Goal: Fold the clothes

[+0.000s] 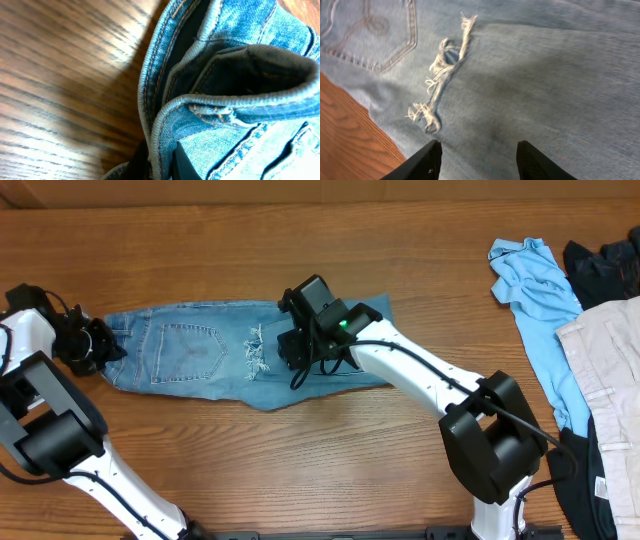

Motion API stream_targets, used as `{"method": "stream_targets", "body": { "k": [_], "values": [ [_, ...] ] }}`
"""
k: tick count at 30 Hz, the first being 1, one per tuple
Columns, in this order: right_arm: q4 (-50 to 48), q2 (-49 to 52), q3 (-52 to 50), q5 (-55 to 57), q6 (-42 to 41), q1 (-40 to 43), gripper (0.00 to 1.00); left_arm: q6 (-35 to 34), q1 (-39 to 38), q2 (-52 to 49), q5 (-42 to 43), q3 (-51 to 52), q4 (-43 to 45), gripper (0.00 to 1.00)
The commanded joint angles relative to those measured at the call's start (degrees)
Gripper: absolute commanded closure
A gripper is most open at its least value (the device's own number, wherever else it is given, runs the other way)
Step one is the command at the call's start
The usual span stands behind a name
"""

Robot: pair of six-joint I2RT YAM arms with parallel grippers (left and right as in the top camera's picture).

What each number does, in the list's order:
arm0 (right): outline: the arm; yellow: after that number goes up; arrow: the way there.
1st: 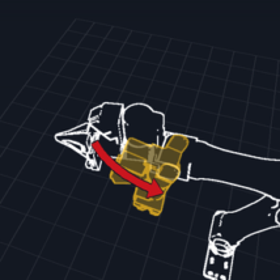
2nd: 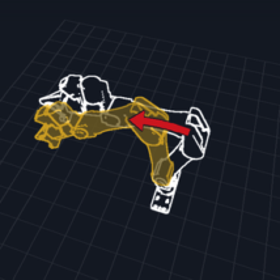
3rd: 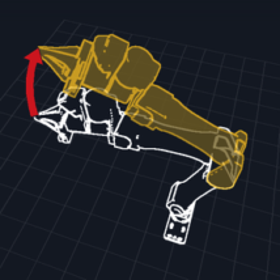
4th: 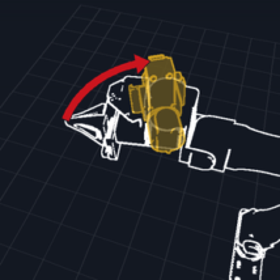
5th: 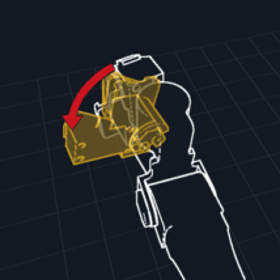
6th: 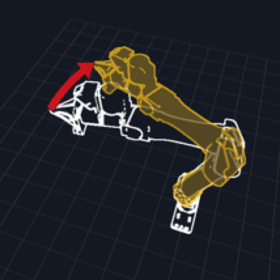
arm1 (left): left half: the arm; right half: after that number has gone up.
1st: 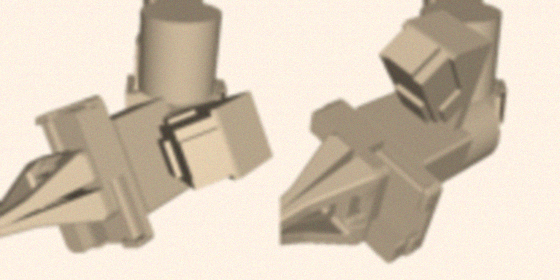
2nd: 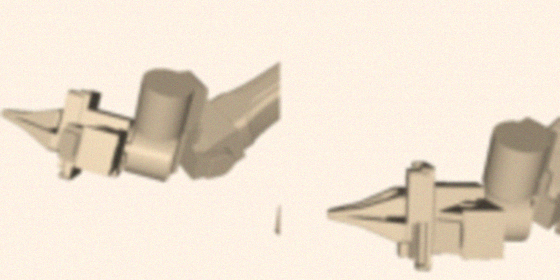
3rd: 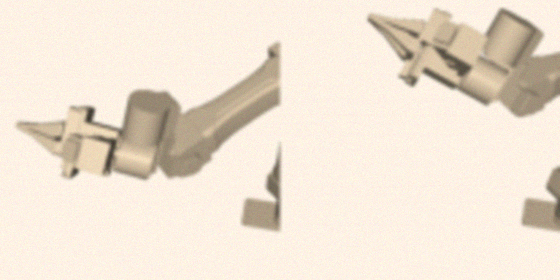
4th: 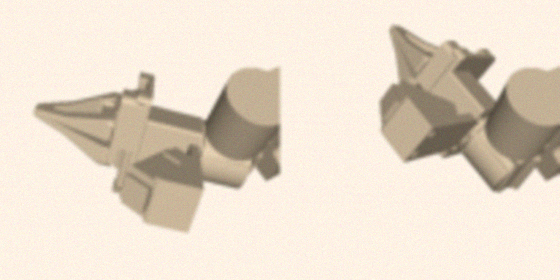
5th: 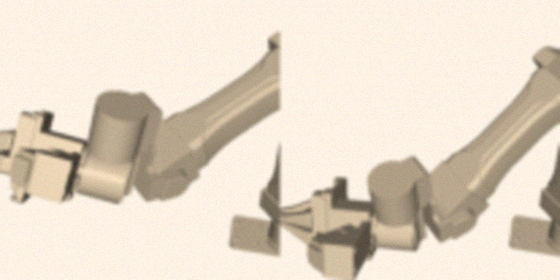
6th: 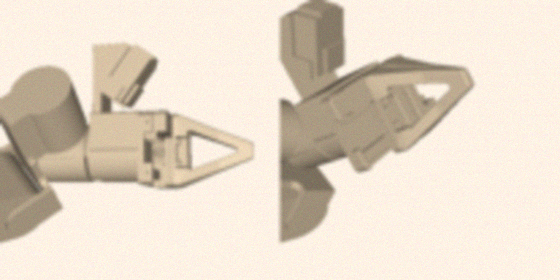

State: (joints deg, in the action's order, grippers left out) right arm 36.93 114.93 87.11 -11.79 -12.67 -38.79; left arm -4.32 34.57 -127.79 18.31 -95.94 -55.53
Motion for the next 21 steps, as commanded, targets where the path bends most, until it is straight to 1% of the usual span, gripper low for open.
{"method": "stream_targets", "body": {
  "k": [1,3,6,8,9,11,13,15,17,18,19,21],
  "values": [
    [0.6,-1.7,2.3,0.3,-2.8,5.8,0.47,-0.6,4.2,-1.7,-0.6,-9.7,-6.4,0.96],
    [2.4,-1.5,2.3,0.2,-5.6,10.3,0.47,-0.5,5.9,-1.7,3.7,-15.6,-9.7,0.96],
    [4.6,-0.7,2.3,0.0,-5.6,15.5,0.47,0.7,7.8,-1.7,14.3,-24.6,-13.9,0.96],
    [6.5,0.1,2.3,-1.8,-5.3,19.2,0.48,1.4,8.2,-1.7,18.8,-31.0,-17.0,0.96],
    [7.2,0.6,2.2,-3.5,-5.3,20.7,0.48,1.8,7.9,-1.7,21.2,-34.9,-19.0,0.96],
    [8.0,1.3,2.2,-5.6,-5.4,22.1,0.48,2.6,6.8,-1.7,24.6,-39.4,-21.9,0.96],
    [8.5,2.2,2.2,-5.9,-5.4,22.6,0.48,4.5,4.4,-1.7,28.1,-44.7,-25.3,0.96],
    [8.6,3.7,2.2,-7.1,-5.4,22.2,0.48,5.4,-0.5,-1.7,28.3,-51.6,-30.0,0.96],
    [8.5,4.5,2.2,-7.5,-5.4,21.3,0.48,5.6,-3.9,-1.6,28.0,-54.8,-32.1,0.96],
    [8.2,4.8,2.2,-7.5,-5.4,20.8,0.48,5.6,-7.5,-1.6,27.7,-57.2,-33.4,0.96],
    [8.0,4.8,2.2,-7.5,-5.5,20.7,0.48,5.6,-9.1,-1.6,27.1,-57.9,-33.7,0.96],
    [7.4,4.8,2.2,-8.1,-5.6,20.1,0.48,5.5,-14.0,-1.6,21.9,-58.4,-34.3,0.96]
  ]
}}
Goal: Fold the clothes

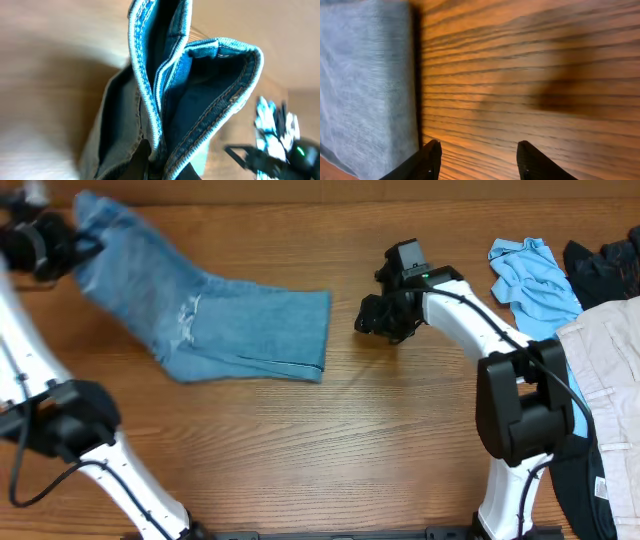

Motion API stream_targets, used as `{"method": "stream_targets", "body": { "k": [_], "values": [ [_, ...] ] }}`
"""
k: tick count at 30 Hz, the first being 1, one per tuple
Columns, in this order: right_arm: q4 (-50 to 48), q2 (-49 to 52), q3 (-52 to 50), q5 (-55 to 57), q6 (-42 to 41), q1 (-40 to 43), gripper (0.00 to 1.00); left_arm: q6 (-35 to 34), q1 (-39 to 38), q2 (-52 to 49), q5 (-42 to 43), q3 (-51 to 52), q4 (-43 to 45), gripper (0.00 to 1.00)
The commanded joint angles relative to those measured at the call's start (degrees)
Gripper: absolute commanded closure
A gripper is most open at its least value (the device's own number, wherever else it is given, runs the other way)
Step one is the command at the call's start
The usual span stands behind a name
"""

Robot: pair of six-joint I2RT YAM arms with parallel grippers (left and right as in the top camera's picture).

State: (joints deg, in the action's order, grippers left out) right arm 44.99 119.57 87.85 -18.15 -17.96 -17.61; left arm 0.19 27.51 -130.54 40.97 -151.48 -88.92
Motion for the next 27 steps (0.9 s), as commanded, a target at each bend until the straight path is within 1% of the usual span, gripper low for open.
{"method": "stream_targets", "body": {
  "k": [1,2,4,6,12,15,18,24,25,26,27],
  "values": [
    [-0.7,0.2,1.4,-1.8,-0.3,-1.3,0.48,0.9,-8.9,1.1,-3.5,-2.8,-1.1,0.96],
    [-0.7,0.2,1.4,-2.0,-0.3,-1.7,0.48,0.9,-12.5,1.1,-8.9,-2.2,-1.3,0.96],
    [-0.7,0.2,1.4,-2.1,-0.3,-2.7,0.48,0.9,-17.0,1.1,-14.7,-1.9,-1.7,0.96],
    [-1.0,0.2,1.4,-2.1,-0.3,-3.5,0.48,0.2,-21.3,1.1,-18.1,-1.6,-1.9,0.96],
    [-1.1,0.2,1.4,-1.4,-0.3,-4.6,0.48,-0.8,-30.2,1.0,-23.8,-1.5,-3.5,0.96],
    [-1.0,0.2,1.4,-1.4,-0.3,-4.6,0.48,-1.4,-32.7,1.0,-25.2,-1.2,-4.3,0.96],
    [-0.9,0.2,1.4,-1.4,-0.3,-4.6,0.48,-3.5,-34.7,0.9,-27.5,0.6,-4.3,0.96],
    [-0.6,0.2,1.4,-1.6,-0.3,-5.0,0.48,-5.2,-36.2,0.9,-27.5,4.0,-3.6,0.96],
    [-0.3,0.2,1.4,-1.4,-0.3,-5.2,0.49,-5.4,-36.4,0.9,-27.5,4.5,-3.6,0.96],
    [0.0,0.2,1.4,-1.4,-0.5,-5.3,0.53,-5.6,-36.6,0.9,-27.4,4.9,-3.6,0.96],
    [0.0,0.2,1.3,-0.7,-1.8,-5.5,0.54,-5.6,-36.9,0.9,-27.4,5.2,-3.6,0.96]
  ]
}}
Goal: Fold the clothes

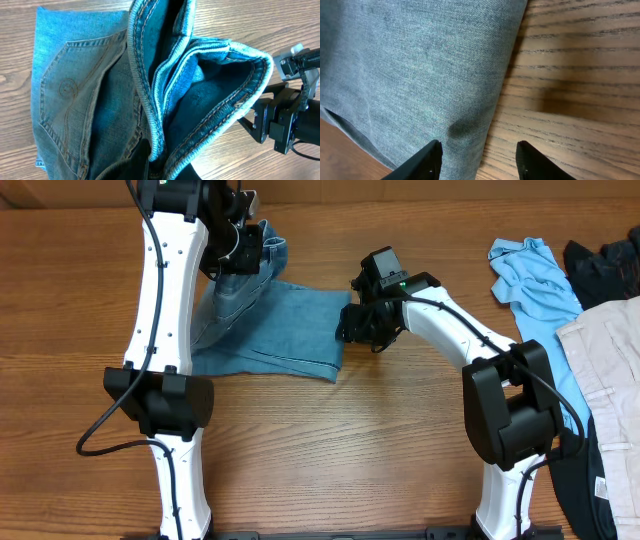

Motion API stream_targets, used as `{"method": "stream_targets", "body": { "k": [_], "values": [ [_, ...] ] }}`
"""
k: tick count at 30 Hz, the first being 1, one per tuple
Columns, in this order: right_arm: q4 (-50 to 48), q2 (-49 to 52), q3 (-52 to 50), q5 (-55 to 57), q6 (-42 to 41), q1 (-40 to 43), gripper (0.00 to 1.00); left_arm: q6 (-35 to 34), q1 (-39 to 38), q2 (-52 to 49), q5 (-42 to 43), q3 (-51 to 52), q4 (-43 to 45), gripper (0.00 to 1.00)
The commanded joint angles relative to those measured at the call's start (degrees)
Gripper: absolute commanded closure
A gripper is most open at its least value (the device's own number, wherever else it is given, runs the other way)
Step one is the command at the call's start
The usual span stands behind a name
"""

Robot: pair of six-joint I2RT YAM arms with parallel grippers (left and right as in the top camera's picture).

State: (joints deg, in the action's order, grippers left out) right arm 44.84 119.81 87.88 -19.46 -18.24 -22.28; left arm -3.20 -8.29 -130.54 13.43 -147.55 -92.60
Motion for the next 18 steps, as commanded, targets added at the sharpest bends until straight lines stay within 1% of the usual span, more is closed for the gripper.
{"method": "stream_targets", "body": {
  "k": [1,4,7,11,14,18],
  "values": [
    [0.2,0.0,1.0,2.3,-3.3,-0.9,0.54,-2.2,-1.4,0.9,0.1,1.3,0.1,0.96],
    [-0.4,0.0,0.0,5.6,-8.9,-1.0,0.55,-2.6,-2.6,0.9,0.1,1.3,0.3,0.96],
    [-1.0,0.1,-0.9,5.3,-9.7,-1.0,0.54,-2.9,-3.6,0.9,0.1,1.3,0.3,0.96],
    [-1.5,1.1,-1.3,5.3,-12.0,-1.4,0.55,-4.8,-4.9,0.8,0.0,1.3,1.4,0.96],
    [-2.1,3.7,-1.3,5.0,-16.2,-2.4,0.58,-6.3,-5.9,0.8,0.0,1.3,1.9,0.96],
    [-3.9,6.8,-1.3,0.3,-16.1,-3.5,0.59,-8.8,-7.3,0.5,0.0,1.3,3.1,0.96]
  ]
}}
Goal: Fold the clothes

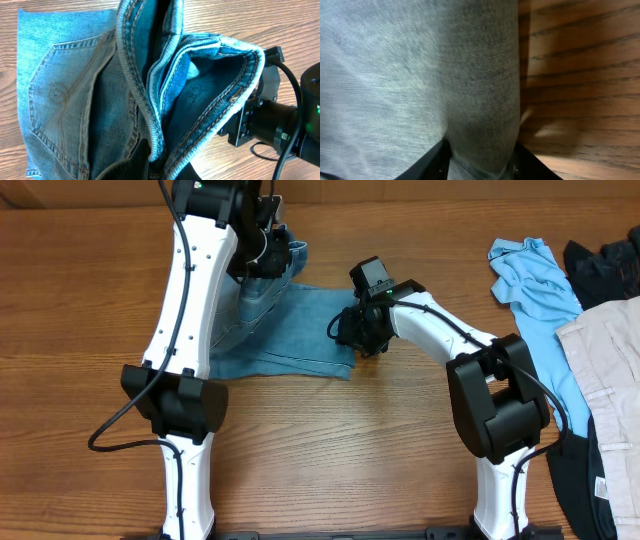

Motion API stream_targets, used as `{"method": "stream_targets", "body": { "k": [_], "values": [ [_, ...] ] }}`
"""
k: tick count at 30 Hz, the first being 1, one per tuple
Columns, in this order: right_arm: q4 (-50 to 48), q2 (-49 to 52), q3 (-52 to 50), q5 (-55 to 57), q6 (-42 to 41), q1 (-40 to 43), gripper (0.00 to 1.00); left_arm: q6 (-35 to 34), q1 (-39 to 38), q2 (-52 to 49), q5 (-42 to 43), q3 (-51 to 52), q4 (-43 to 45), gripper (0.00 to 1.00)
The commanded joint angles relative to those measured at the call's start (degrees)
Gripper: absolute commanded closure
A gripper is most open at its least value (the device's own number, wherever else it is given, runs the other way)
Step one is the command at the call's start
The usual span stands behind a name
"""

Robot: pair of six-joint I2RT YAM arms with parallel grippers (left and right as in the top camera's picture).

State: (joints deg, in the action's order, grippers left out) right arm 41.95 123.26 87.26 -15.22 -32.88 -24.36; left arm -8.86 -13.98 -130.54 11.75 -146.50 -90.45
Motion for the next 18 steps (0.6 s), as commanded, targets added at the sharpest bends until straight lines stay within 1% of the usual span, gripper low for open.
{"method": "stream_targets", "body": {
  "k": [1,2,5,12,15,17,18],
  "values": [
    [-1.3,3.8,-0.7,-4.3,-1.5,-1.6,0.6,-4.2,-2.1,0.5,1.7,0.4,1.6,0.96],
    [-1.4,4.1,-0.7,-4.6,-1.5,-1.8,0.62,-4.7,-2.5,0.5,1.7,0.7,2.2,0.96],
    [-1.6,4.3,-0.7,-4.6,-1.5,-1.9,0.63,-5.7,-4.0,0.5,1.7,2.6,4.3,0.96],
    [-1.6,4.3,-0.7,-4.6,-1.5,-1.9,0.63,-8.6,-6.3,0.5,1.8,9.4,10.3,0.96],
    [-1.6,4.3,-0.7,-4.6,-1.5,-1.9,0.63,-9.2,-7.2,0.5,1.8,10.3,11.4,0.95],
    [-1.6,4.3,-0.7,-4.6,-1.5,-1.9,0.63,-9.2,-7.8,0.5,1.8,10.3,11.7,0.67],
    [-1.6,4.3,-0.7,-4.6,-1.5,-1.9,0.63,-9.2,-7.9,0.5,1.8,10.3,11.8,0.62]
  ]
}}
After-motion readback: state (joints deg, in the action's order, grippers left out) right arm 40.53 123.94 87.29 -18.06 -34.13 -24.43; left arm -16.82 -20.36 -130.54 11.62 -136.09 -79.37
